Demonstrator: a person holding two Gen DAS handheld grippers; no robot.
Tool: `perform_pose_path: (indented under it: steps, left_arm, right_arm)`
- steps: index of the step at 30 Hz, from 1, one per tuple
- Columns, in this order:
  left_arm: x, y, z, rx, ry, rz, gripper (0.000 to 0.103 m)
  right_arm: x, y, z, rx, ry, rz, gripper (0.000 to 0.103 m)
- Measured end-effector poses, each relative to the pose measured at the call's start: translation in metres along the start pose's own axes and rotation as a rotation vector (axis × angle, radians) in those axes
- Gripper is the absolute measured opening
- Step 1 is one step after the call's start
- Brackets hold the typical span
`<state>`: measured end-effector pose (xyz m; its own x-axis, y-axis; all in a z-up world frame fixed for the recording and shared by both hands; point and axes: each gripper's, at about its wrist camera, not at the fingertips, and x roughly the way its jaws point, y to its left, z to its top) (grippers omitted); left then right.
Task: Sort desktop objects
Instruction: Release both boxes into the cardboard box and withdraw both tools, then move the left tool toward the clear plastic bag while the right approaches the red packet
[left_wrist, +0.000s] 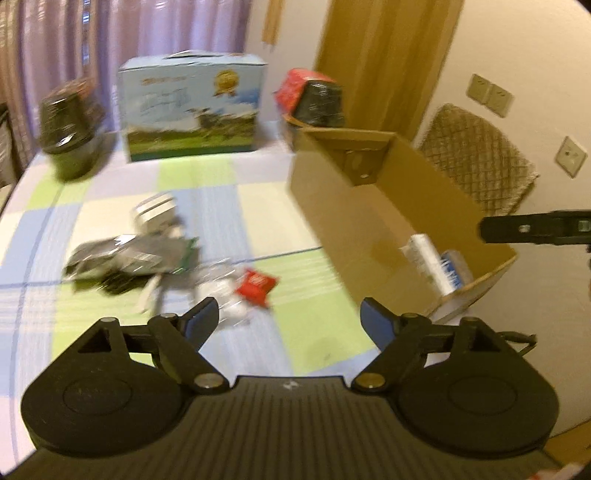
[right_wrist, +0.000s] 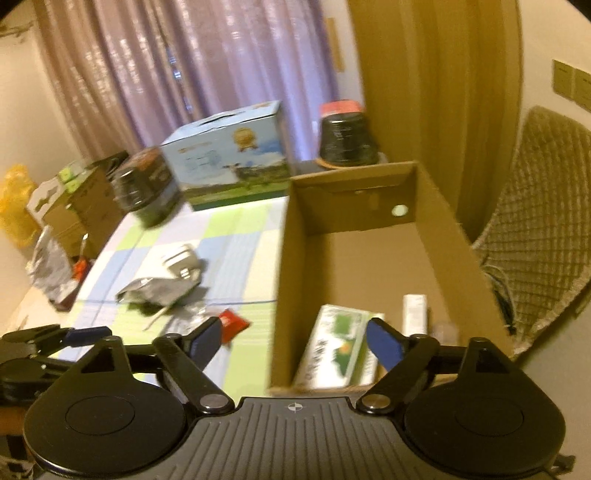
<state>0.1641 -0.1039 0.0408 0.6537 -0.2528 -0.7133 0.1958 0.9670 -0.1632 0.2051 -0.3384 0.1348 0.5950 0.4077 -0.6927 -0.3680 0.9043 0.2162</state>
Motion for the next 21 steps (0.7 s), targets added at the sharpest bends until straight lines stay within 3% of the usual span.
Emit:
perform_pose_path:
  steps: [7,12,21]
  left_arm:
    - [-0.028,0.052,-0.030,-0.031,0.008,0.109,0.099]
    - [-0.045,0.079,-0.042,-0.044,0.005,0.167,0.102]
    - [-0.054,0.108,-0.053,-0.066,0.002,0.184,0.102]
  right_arm:
    - [0.003,0.053,-0.020,-0.095,-0.014,0.055,0.101]
    - [0.016,0.085,-0.034,-0.127,0.009,0.090,0.101]
    - [0.042,0.121,-0.056,-0.143,0.046,0.119,0.101]
